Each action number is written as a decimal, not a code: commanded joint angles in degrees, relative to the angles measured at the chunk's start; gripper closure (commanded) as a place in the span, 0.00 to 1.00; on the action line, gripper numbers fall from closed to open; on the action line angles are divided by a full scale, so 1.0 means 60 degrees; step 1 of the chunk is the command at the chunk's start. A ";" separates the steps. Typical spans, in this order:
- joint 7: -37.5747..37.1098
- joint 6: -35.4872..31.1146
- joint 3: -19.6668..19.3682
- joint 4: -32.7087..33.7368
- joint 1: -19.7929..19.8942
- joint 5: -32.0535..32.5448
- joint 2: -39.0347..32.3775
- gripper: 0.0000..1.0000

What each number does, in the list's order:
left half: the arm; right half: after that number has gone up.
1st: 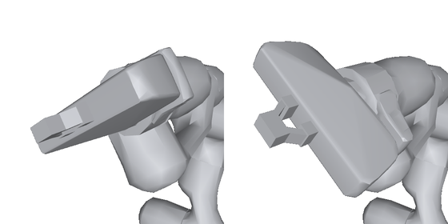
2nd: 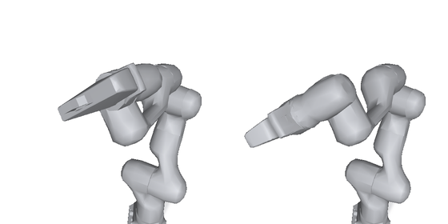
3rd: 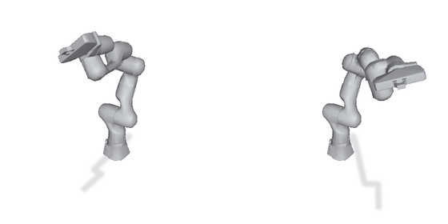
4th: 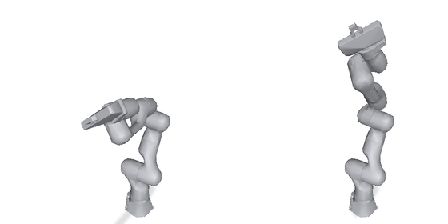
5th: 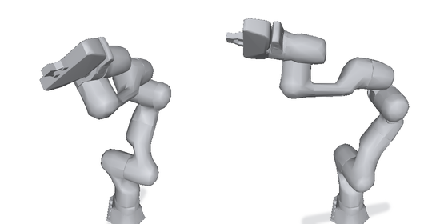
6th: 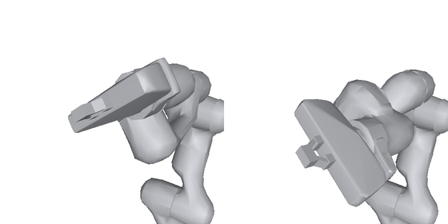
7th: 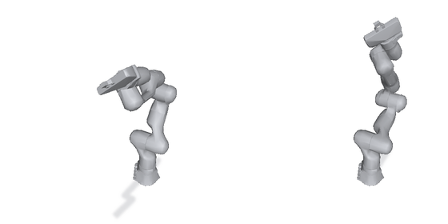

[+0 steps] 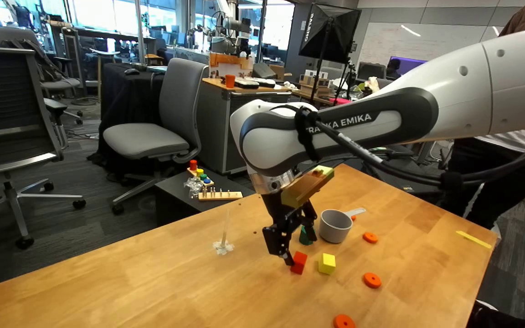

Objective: Put the orange, yellow and green blocks in the gray pot one at a time

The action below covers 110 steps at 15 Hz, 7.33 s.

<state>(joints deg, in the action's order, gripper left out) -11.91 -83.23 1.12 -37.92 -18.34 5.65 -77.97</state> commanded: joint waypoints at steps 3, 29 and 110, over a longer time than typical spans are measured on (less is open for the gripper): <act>-0.0099 -0.0084 -0.0070 0.0363 -0.0183 0.0082 -0.0315 0.00; -0.1987 -0.0916 -0.0318 -0.0712 -0.0086 -0.0001 0.1567 0.81; -0.2824 -0.4313 0.0098 -0.7091 0.0702 -0.1840 0.4551 0.00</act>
<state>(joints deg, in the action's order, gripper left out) -30.71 -112.97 1.72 -86.29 -13.73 -6.24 -46.41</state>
